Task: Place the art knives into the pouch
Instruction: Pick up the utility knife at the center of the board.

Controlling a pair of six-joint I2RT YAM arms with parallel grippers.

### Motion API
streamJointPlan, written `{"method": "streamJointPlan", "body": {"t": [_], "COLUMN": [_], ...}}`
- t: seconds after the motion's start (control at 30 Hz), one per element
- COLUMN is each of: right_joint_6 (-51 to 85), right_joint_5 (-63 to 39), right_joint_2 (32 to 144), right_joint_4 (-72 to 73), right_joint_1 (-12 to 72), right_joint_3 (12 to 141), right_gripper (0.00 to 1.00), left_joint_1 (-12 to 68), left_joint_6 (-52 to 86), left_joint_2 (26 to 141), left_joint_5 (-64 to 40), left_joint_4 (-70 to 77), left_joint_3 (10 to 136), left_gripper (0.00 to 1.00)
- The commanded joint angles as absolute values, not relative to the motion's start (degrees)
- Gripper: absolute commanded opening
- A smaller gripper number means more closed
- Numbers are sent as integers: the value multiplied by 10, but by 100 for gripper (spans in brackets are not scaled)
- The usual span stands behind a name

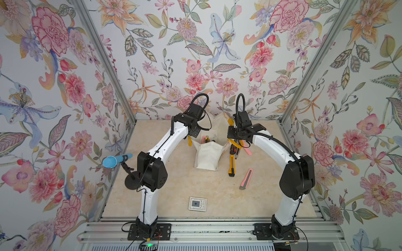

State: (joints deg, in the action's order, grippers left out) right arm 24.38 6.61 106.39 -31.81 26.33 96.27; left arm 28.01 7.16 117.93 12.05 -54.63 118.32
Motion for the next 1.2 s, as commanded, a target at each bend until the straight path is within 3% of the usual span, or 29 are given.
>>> {"method": "streamJointPlan", "body": {"t": [0.0,0.1,0.37,0.57,0.9,1.17], "right_joint_6": [235,243,283,297,216,192], "right_joint_5": [57,48,40,66,105,66], "right_joint_2": [1071,1058,984,942,1070,1182], "right_joint_4": [-316,-299,-235,-235,-303,-309], "right_joint_1": [271,270,232,184,127,91], "right_joint_3": [997,998,931,857,882,949], "right_gripper": [24,47,58,72,70,66], "left_joint_1": [269,268,267,268,268,268], "left_joint_6": [100,110,119,114,117,128], "left_joint_2": [1138,1108,1087,1090,1098,1109], "left_joint_5": [106,86,88,84,72,82], "left_joint_4": [-549,-522,-516,-519,-516,-520], "left_joint_3": [1146,1094,1074,1086,1091,1107], "left_gripper": [0,0,0,0,0,0]}}
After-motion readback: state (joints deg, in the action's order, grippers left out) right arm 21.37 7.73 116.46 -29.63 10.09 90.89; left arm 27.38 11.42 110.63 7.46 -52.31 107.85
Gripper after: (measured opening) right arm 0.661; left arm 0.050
